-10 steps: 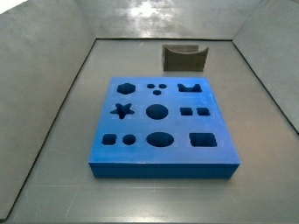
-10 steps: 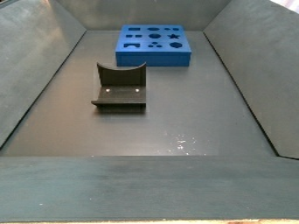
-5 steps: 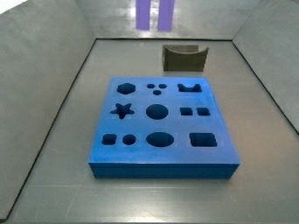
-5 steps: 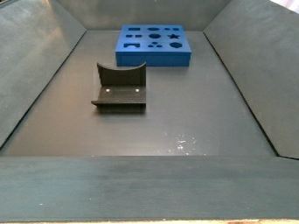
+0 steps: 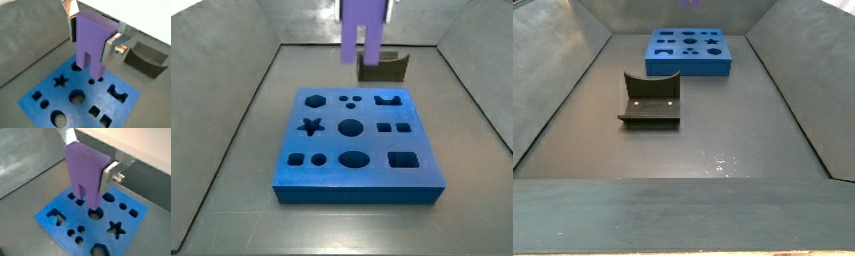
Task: Pick up the double-square object. Move up. Place the double-square object on the fixture. Regrasp the double-square object. Rotate the double-square object. Move to above the board. Insert the double-square object.
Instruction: Insert the double-square object.
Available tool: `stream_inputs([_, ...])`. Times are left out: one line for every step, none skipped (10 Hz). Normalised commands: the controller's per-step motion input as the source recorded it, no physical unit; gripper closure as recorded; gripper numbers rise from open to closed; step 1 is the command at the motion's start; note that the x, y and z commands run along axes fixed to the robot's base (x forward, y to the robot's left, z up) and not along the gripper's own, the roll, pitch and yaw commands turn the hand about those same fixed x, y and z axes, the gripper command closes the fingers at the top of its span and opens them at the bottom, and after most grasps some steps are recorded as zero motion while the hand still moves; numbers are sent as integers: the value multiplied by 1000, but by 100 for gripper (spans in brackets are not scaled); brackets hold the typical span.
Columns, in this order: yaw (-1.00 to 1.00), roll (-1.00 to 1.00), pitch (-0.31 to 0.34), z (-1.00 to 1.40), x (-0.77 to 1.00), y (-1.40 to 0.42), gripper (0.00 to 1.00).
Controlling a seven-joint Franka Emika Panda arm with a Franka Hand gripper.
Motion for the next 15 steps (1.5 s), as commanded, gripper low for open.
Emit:
stream_inputs([0,383,0,-474,294,-206,100])
stream_inputs([0,414,0,-437,269,-200,100])
stream_inputs([0,443,29,-417,280,-214,100])
stream_inputs([0,363,0,-406,271,-186,100])
stream_inputs([0,97,-6,-354,257,-91,100])
stream_inputs([0,-26,-137,-346,269,-14,100])
stream_inputs([0,-120,-203,-331,257,-3,100])
stream_inputs([23,-191,-246,-314,257,0,100])
stream_inputs([23,-166,-229,-320,277,-34,100])
stream_inputs([97,-157,-217,-326,180,-103,100])
stream_inputs([177,-37,-177,-306,80,-191,100])
stream_inputs([174,0,-74,-237,0,-226,100])
stream_inputs([83,0,-71,-57,0,-86,100])
stream_inputs([0,-3,-6,0,0,0,100])
stream_inputs([0,0,-160,-174,114,-109,100])
